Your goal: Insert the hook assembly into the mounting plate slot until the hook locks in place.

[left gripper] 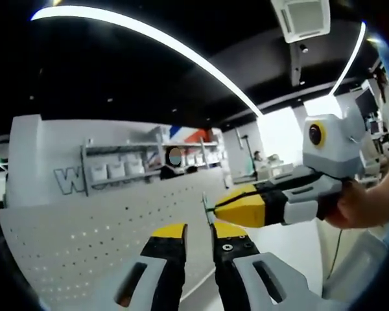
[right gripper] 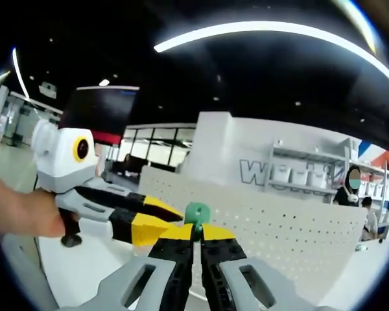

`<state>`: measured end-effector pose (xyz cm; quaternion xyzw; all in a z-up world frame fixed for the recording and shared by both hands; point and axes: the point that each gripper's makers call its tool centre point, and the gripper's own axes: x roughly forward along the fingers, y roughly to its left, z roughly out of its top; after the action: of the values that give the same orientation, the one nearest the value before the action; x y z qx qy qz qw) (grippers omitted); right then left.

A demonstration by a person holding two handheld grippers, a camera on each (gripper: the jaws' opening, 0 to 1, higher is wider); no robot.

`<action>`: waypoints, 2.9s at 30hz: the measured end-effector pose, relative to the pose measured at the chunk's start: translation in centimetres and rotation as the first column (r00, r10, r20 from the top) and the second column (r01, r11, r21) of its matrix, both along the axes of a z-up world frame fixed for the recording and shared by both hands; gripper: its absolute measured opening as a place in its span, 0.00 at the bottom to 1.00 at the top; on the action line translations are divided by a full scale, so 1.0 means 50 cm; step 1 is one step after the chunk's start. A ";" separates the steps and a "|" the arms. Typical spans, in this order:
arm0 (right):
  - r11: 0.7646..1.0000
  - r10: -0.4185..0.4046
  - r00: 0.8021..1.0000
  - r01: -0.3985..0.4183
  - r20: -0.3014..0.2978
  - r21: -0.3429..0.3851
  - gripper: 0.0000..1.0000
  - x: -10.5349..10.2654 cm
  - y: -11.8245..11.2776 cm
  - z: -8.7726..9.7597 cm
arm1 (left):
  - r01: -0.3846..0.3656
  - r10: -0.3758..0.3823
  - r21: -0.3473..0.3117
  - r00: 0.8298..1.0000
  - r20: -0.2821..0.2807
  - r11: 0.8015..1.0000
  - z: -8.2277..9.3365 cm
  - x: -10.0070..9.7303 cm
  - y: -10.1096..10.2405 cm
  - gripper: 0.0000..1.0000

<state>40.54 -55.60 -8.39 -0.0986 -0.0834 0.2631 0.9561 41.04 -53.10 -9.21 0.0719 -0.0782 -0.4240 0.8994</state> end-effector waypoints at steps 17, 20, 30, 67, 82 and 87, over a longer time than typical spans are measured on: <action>1.000 -0.029 1.000 0.029 -0.003 0.005 0.01 0.003 -0.024 -0.001 | 0.097 -0.099 -0.027 0.989 -0.105 0.995 -0.008 -0.021 0.013 0.45; 1.000 -0.031 1.000 0.031 -0.004 0.005 0.01 0.003 -0.027 -0.002 | 0.122 -0.122 -0.005 0.986 -0.113 0.993 -0.016 -0.031 0.013 0.48; 0.999 -0.044 0.999 0.044 -0.012 0.005 0.01 0.007 -0.042 -0.009 | 0.174 -0.169 0.024 0.976 -0.138 0.984 -0.038 -0.058 0.031 0.60; 0.974 -0.227 0.974 0.227 0.019 0.017 0.01 0.086 -0.188 0.014 | 0.120 -0.115 0.005 0.964 -0.240 0.993 -0.099 -0.091 0.139 0.67; 0.960 -0.281 0.959 0.280 0.037 0.029 0.01 0.154 -0.226 0.028 | 0.112 -0.104 0.016 0.962 -0.250 0.994 -0.105 -0.092 0.147 0.66; 0.962 -0.273 0.961 0.272 0.044 0.022 0.01 0.181 -0.216 0.032 | 0.109 -0.101 0.018 0.963 -0.250 0.994 -0.107 -0.092 0.149 0.66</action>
<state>49.58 -66.41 -6.79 -0.1077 -0.0936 0.1258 0.9817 36.45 -45.64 -14.56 0.0282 0.0385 -0.4781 0.8770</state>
